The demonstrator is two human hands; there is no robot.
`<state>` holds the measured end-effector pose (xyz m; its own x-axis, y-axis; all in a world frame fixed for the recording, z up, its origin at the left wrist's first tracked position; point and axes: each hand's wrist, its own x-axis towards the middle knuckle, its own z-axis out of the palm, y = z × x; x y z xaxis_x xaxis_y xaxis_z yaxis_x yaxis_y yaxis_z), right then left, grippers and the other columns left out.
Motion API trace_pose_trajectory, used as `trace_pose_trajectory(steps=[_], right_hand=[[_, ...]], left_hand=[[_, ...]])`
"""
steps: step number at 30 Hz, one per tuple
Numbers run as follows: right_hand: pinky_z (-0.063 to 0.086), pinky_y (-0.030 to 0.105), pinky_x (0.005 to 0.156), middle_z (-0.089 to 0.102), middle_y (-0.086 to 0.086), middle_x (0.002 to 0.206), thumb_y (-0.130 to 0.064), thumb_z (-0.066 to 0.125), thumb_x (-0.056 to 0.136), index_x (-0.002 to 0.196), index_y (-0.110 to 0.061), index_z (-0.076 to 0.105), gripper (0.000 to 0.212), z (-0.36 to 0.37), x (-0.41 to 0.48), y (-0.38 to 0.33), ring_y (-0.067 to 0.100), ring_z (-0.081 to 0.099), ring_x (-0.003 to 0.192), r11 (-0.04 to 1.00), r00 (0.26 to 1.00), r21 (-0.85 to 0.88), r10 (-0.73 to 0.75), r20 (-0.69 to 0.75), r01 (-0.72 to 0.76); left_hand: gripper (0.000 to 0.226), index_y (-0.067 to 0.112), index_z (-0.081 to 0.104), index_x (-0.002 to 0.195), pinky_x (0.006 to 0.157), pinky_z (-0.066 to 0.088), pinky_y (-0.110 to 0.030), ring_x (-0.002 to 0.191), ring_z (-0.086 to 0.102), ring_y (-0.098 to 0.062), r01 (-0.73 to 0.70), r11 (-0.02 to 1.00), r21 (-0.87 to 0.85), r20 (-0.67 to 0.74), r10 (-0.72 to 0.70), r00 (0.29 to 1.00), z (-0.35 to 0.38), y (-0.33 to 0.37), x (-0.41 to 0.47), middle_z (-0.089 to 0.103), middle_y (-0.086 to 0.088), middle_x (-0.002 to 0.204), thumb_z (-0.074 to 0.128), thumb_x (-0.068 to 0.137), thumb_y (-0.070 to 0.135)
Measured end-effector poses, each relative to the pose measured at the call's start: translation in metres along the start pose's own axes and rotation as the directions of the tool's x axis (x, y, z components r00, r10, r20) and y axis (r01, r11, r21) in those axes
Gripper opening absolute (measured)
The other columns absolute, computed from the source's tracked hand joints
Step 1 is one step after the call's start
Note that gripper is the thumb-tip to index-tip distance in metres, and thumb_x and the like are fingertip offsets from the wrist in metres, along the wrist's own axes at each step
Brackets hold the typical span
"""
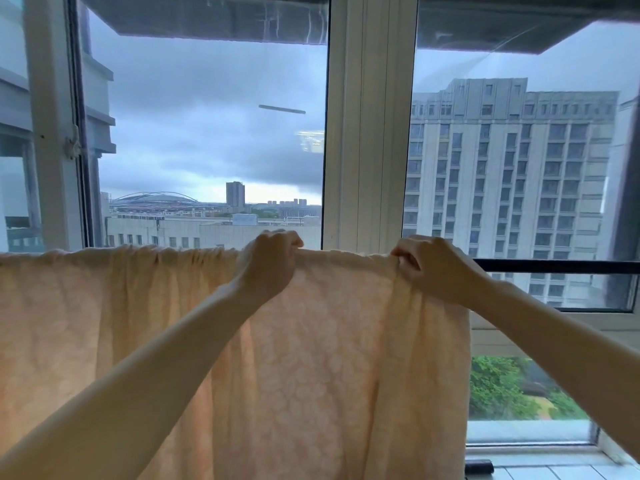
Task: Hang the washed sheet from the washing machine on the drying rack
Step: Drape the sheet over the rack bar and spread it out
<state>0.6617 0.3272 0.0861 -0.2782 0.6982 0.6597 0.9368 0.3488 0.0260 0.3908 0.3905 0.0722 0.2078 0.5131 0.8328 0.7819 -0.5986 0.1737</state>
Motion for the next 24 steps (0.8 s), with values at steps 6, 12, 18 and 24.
trace_pose_trajectory(steps=[6, 12, 18, 24], right_hand=[[0.045, 0.046, 0.096, 0.054, -0.01, 0.117, -0.03, 0.049, 0.081, 0.117, -0.032, 0.051, 0.036, 0.005, -0.008, -0.001, 0.013, 0.049, 0.11, 0.987, 0.994, -0.152, 0.057, 0.093, -0.043], [0.034, 0.041, 0.104, 0.048, -0.002, 0.134, -0.037, 0.06, 0.085, 0.13, -0.027, 0.046, 0.048, 0.002, -0.027, 0.013, 0.023, 0.037, 0.126, 0.98, 0.982, -0.119, 0.147, -0.118, -0.161], [0.043, 0.035, 0.087, 0.058, 0.006, 0.111, -0.04, 0.045, 0.094, 0.108, -0.012, 0.058, 0.034, -0.004, -0.057, 0.045, 0.026, 0.049, 0.109, 0.965, 0.912, 0.042, 0.258, -0.319, -0.258], [0.043, 0.021, 0.048, 0.059, -0.003, 0.065, -0.018, 0.057, 0.093, 0.082, -0.011, 0.057, 0.013, -0.01, -0.071, 0.066, 0.009, 0.057, 0.055, 0.935, 0.914, 0.217, 0.328, -0.238, -0.279]], left_hand=[[0.025, 0.018, 0.064, 0.118, 0.082, 0.055, -0.032, 0.096, 0.063, -0.01, -0.29, 0.952, -0.097, 0.0, 0.291, 0.957, 0.033, 0.062, -0.008, 0.068, 0.003, 0.113, 0.049, 0.098, 0.018], [0.023, 0.022, 0.067, 0.111, 0.087, 0.048, -0.033, 0.094, 0.063, -0.014, -0.278, 0.96, -0.014, -0.103, 0.275, 0.956, 0.064, 0.077, -0.008, 0.069, 0.004, 0.106, 0.054, 0.096, 0.035], [0.019, 0.019, 0.068, 0.096, 0.08, 0.039, -0.026, 0.082, 0.062, -0.012, -0.166, 0.985, 0.035, -0.183, 0.17, 0.968, 0.068, 0.087, -0.009, 0.069, 0.006, 0.09, 0.058, 0.094, 0.035], [0.02, 0.014, 0.069, 0.092, 0.084, 0.043, -0.031, 0.089, 0.056, -0.015, 0.02, 0.997, 0.075, -0.173, -0.007, 0.985, 0.068, 0.113, -0.012, 0.069, 0.003, 0.093, 0.055, 0.094, 0.027]])
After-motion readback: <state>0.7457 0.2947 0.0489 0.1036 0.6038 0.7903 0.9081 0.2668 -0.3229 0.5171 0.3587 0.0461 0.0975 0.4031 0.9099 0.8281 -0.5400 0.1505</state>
